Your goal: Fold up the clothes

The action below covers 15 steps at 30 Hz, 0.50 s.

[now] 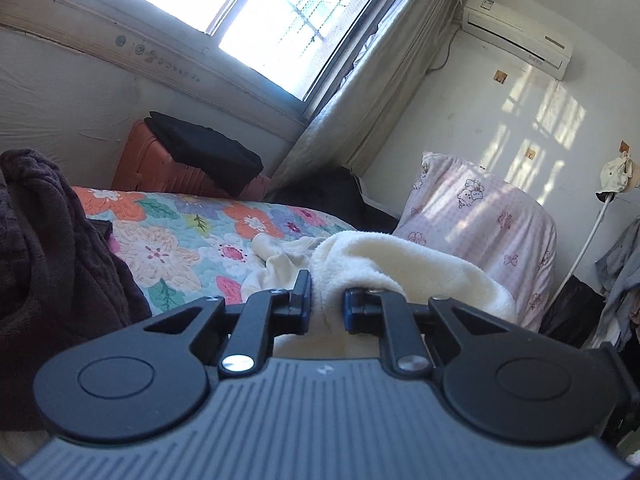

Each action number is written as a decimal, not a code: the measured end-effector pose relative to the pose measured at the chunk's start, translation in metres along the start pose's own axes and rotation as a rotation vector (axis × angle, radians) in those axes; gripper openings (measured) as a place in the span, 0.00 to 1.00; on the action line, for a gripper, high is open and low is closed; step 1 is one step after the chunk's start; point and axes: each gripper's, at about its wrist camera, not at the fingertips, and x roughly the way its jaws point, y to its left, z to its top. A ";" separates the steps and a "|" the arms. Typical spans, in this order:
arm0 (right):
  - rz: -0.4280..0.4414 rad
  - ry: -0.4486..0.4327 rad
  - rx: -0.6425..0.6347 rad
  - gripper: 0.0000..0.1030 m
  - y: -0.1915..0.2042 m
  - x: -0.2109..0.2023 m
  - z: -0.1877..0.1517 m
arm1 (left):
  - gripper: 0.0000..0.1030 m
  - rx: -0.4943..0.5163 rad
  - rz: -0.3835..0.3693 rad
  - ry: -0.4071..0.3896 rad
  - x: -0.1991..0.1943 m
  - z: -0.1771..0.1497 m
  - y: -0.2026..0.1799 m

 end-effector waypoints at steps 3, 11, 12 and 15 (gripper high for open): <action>-0.039 0.045 -0.128 0.68 0.019 0.028 -0.004 | 0.14 0.007 -0.005 -0.026 -0.005 0.002 0.000; -0.217 0.105 -0.143 0.67 0.000 0.085 -0.012 | 0.13 0.014 -0.012 -0.125 -0.032 0.015 0.004; -0.209 0.090 -0.145 0.64 -0.001 0.082 -0.013 | 0.13 0.028 -0.019 -0.129 -0.033 0.016 0.003; -0.188 0.040 -0.155 0.42 -0.002 0.074 -0.015 | 0.13 0.089 -0.013 -0.153 -0.037 0.017 -0.006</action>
